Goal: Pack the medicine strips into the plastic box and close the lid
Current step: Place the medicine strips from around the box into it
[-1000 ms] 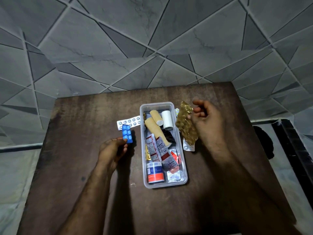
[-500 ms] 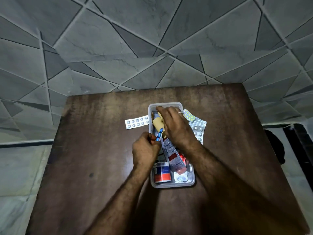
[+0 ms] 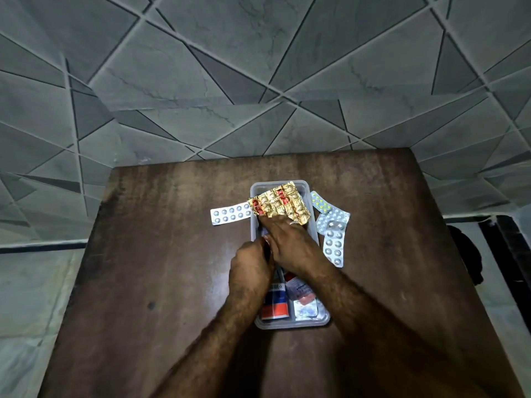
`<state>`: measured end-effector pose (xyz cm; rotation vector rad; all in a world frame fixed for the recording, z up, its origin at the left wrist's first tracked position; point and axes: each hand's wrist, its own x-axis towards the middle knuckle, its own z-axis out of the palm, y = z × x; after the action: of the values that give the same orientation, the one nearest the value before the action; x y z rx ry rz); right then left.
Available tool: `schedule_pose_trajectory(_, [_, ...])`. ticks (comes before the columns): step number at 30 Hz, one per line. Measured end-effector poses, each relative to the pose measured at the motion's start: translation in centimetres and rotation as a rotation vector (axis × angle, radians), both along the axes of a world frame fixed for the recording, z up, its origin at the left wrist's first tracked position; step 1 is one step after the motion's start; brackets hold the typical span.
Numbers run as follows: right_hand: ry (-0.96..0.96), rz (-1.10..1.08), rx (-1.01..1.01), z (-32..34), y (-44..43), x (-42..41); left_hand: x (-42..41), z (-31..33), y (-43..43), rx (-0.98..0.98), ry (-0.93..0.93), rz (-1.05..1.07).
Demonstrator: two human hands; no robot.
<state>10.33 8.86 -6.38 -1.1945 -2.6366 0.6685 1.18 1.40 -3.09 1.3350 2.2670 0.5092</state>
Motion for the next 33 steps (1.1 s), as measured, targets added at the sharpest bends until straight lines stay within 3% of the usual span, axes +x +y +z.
schedule_pose_trajectory(5, [-0.04, -0.036, -0.061, -0.9, 0.6, -0.2, 0.4, -0.1, -0.1, -0.04, 0.071, -0.094])
schedule_pose_trajectory(12, [-0.239, -0.127, 0.132, -0.4, 2.2, -0.2, 0.2, 0.2, 0.1, -0.044, 0.06, -0.11])
schedule_pose_trajectory(23, [-0.469, -0.143, 0.169, 0.1, 2.3, -1.5, -0.1, -0.2, 0.4, -0.086, 0.057, -0.097])
schedule_pose_trajectory(28, [-0.386, -0.169, 0.073, 1.4, 2.9, -1.8, -0.3, -0.2, 0.5, -0.053, 0.054, -0.1])
schedule_pose_trajectory(33, [0.018, -0.432, -0.031, 2.0, 4.0, 2.3, -1.9, -0.9, 0.6, 0.059, -0.193, 0.049])
